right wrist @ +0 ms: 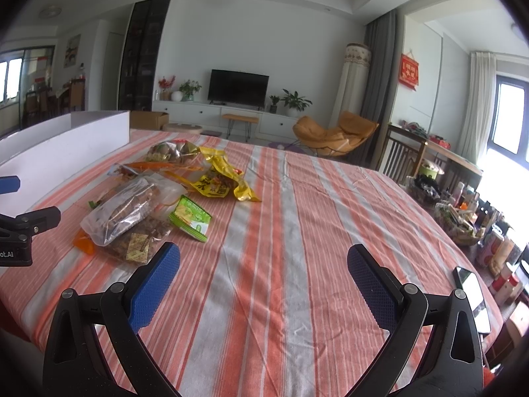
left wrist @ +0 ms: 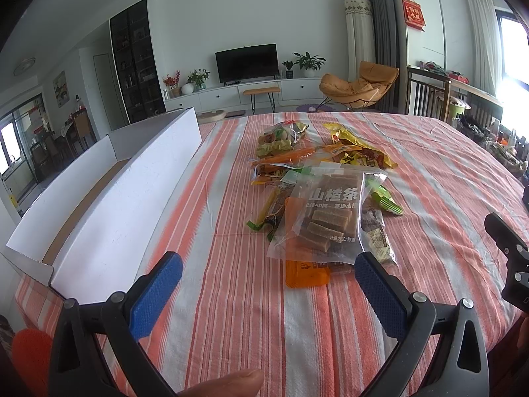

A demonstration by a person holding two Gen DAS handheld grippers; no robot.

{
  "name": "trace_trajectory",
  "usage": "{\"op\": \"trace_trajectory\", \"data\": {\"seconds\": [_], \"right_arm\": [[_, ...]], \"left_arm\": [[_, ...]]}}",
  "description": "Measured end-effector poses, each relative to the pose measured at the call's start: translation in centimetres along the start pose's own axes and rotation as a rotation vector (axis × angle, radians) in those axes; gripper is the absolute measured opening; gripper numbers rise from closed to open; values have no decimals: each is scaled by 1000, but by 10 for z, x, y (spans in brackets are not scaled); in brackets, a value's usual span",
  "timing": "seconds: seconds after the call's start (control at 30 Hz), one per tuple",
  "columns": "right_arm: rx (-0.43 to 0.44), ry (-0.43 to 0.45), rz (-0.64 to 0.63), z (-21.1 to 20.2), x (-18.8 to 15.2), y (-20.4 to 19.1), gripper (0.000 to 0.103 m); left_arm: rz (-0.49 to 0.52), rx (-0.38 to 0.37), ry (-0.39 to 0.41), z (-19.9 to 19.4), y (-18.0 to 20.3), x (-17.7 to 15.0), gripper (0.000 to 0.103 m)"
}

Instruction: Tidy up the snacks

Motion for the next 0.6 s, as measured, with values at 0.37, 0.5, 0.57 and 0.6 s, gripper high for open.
{"op": "trace_trajectory", "data": {"seconds": [0.37, 0.5, 0.57, 0.6], "right_arm": [[3, 1, -7, 0, 0, -2, 102], [2, 1, -7, 0, 0, -2, 102], [2, 2, -7, 0, 0, -2, 102], [3, 2, -7, 0, 0, -2, 102]], "left_arm": [[1, 0, -1, 0, 0, 0, 103], [1, 0, -2, 0, 0, 0, 103], [2, 0, -1, 0, 0, 0, 103], [2, 0, -1, 0, 0, 0, 103]]}}
Point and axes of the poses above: each gripper's, at about its wrist camera, not at the fingertips, and z roughly the way its jaws point, y to its right, x to its top, the point moved 3 cm from there along z, roughly the way its jaws point, and after that the axes turned 1 degree about -x, right-handed, at the moved point
